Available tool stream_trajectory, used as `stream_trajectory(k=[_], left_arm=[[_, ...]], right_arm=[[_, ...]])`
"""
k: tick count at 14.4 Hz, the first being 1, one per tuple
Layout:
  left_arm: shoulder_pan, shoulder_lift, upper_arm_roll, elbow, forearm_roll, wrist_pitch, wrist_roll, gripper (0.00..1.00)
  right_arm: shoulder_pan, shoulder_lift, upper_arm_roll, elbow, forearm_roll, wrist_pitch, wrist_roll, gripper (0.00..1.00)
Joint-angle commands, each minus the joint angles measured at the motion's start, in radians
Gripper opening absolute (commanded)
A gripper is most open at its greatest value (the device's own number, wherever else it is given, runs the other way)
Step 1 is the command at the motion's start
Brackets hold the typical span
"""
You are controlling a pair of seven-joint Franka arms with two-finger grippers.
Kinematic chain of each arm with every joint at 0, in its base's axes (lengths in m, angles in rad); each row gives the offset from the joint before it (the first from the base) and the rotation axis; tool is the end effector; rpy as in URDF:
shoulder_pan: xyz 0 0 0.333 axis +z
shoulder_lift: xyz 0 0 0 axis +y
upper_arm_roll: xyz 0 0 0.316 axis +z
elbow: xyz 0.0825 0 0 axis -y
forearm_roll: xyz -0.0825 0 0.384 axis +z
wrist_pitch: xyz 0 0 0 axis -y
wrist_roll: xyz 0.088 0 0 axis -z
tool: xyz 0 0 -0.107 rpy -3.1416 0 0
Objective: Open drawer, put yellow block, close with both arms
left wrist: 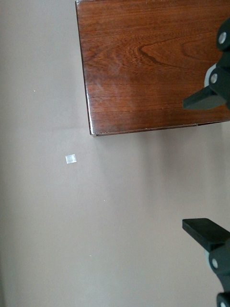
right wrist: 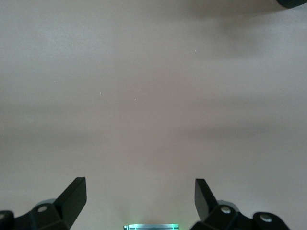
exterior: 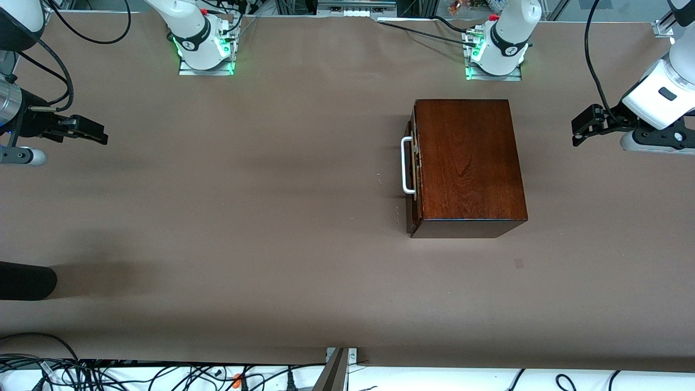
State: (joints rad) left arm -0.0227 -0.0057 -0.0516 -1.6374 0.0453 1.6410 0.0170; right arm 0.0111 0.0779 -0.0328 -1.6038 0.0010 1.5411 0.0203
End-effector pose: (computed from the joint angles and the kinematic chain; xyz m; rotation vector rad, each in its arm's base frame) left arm 0.5568 -0.0370 0.6024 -3.0929 0.1459 -0.0164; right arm 0.5696 -0.0116 0.5629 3.1317 -0.0660 -0.2205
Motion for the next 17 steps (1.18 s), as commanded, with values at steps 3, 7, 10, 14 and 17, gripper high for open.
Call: stream_trajectory(k=[3, 7, 10, 14, 17], left_arm=[[0.003, 0.013, 0.001, 0.034, 0.001, -0.026, 0.055, 1.00], [0.009, 0.015, 0.009, 0.034, -0.002, -0.027, 0.058, 1.00], [0.007, 0.015, 0.004, 0.034, -0.001, -0.027, 0.058, 1.00], [0.007, 0.015, 0.006, 0.034, -0.001, -0.027, 0.057, 1.00], [0.007, 0.015, 0.002, 0.034, -0.001, -0.027, 0.057, 1.00]], right_arm=[[-0.002, 0.006, 0.001, 0.021, 0.005, -0.016, -0.011, 1.00], [-0.002, 0.006, -0.001, 0.021, 0.005, -0.010, -0.011, 1.00], [-0.002, 0.006, 0.001, 0.021, 0.005, -0.009, -0.011, 1.00], [-0.002, 0.005, -0.001, 0.022, 0.004, -0.003, -0.011, 1.00], [-0.002, 0.006, -0.001, 0.027, -0.007, 0.008, -0.011, 1.00]])
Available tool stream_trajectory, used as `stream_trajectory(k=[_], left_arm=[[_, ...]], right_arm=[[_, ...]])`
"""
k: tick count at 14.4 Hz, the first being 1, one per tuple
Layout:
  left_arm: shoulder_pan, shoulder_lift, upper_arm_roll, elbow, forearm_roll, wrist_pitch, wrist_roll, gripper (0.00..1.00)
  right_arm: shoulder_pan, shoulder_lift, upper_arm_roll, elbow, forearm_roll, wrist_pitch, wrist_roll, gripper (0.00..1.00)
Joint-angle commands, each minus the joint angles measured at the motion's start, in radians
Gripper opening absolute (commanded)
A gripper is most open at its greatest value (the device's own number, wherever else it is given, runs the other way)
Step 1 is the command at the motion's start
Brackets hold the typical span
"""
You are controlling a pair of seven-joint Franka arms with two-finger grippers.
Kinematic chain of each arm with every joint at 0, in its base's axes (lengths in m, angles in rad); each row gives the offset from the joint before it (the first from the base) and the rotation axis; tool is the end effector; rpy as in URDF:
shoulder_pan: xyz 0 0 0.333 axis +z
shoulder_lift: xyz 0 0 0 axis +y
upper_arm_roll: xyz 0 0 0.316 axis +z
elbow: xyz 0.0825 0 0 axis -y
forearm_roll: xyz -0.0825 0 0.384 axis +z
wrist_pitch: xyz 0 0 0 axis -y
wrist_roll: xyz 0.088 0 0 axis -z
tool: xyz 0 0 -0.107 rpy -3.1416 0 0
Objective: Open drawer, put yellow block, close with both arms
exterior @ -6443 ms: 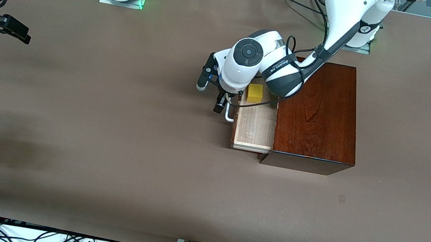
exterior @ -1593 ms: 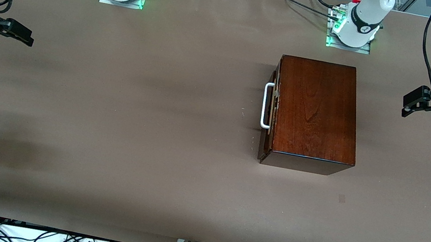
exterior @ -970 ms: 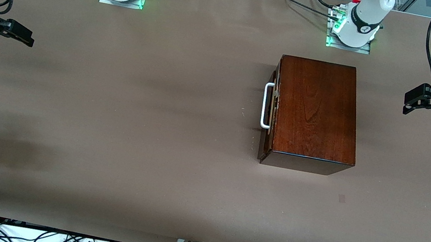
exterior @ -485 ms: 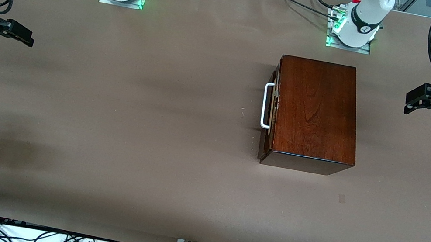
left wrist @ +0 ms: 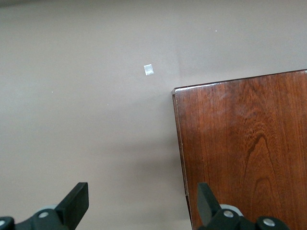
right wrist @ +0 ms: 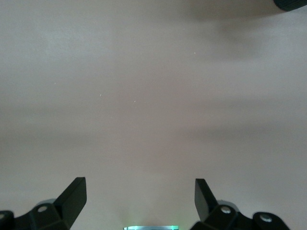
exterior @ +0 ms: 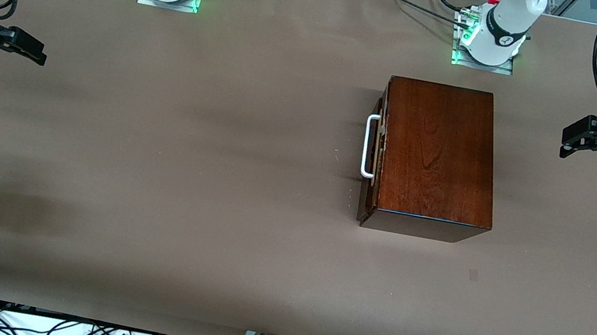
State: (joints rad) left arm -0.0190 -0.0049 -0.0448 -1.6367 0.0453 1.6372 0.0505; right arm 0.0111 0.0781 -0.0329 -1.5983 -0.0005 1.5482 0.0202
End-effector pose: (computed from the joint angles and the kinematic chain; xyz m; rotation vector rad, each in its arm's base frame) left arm 0.5570 -0.0311 0.6019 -3.0909 0.1813 -0.0088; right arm 0.5709 -0.0118 0.5658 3.1315 -0.0658 -0.2010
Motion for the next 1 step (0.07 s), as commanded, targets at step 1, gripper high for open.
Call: stream_trajectory(k=[1], left_arm=[[0.004, 0.014, -0.004, 0.034, -0.001, -0.023, 0.022, 1.00]], right_arm=[[-0.002, 0.006, 0.001, 0.021, -0.006, 0.006, -0.011, 1.00]])
